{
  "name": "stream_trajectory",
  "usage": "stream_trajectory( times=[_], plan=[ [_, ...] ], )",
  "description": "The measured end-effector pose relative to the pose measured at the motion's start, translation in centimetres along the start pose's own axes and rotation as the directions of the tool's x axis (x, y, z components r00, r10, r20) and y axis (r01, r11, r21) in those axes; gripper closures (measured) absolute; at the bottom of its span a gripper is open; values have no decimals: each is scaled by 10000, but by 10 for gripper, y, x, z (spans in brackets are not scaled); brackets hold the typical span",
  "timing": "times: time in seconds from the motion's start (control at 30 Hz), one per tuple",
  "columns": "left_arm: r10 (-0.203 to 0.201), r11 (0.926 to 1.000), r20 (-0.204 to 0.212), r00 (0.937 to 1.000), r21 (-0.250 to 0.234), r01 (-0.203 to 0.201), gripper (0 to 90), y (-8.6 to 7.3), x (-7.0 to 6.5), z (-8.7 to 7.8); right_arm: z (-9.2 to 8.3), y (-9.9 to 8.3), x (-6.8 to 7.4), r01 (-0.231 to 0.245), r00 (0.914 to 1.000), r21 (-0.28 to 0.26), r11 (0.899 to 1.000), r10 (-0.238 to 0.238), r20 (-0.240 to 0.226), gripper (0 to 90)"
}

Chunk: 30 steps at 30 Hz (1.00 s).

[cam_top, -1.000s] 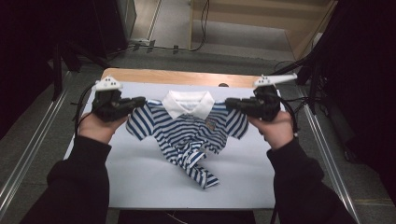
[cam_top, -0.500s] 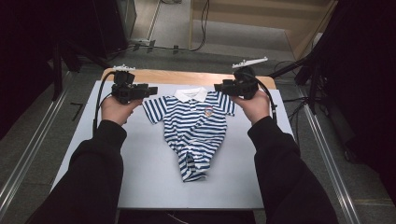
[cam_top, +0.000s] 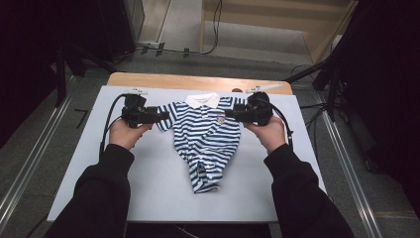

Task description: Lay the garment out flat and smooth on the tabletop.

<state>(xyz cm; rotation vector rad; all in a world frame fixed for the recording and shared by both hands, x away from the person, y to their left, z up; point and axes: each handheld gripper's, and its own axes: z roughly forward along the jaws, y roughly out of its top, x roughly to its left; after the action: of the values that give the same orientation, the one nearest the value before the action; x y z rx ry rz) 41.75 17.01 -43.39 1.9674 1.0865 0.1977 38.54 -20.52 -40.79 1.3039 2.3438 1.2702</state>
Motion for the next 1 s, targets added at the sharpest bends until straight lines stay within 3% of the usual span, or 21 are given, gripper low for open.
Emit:
stream_trajectory(
  times=[0.17, 0.47, 0.73, 0.87, 1.0],
  plan=[
    [3, 9999, 230, 9997, 119, -6, 380, -18, -5, 5, 8, -20, 6, 31, 9999, 455, 9990, -23, -171, 417],
    [-344, 9991, 596, 9976, 272, 328, 381, -35, -4, 6, 7, -41, 15, 126, 9986, 610, 9981, -94, -515, 404],
    [-116, 9997, 661, 9977, 231, 101, 380, -43, -9, 0, 3, -58, 21, 179, 9979, 775, 9968, -130, -628, 402],
    [-360, 9992, 1142, 9928, 214, 337, 380, -48, -14, -2, -2, -62, 25, 202, 9968, 701, 9973, -146, -783, 400],
    [-44, 9998, 1175, 9931, 191, 22, 355, -52, -21, -7, -5, -63, 33, 319, 9954, 693, 9971, -254, -919, 399]
  ],
)
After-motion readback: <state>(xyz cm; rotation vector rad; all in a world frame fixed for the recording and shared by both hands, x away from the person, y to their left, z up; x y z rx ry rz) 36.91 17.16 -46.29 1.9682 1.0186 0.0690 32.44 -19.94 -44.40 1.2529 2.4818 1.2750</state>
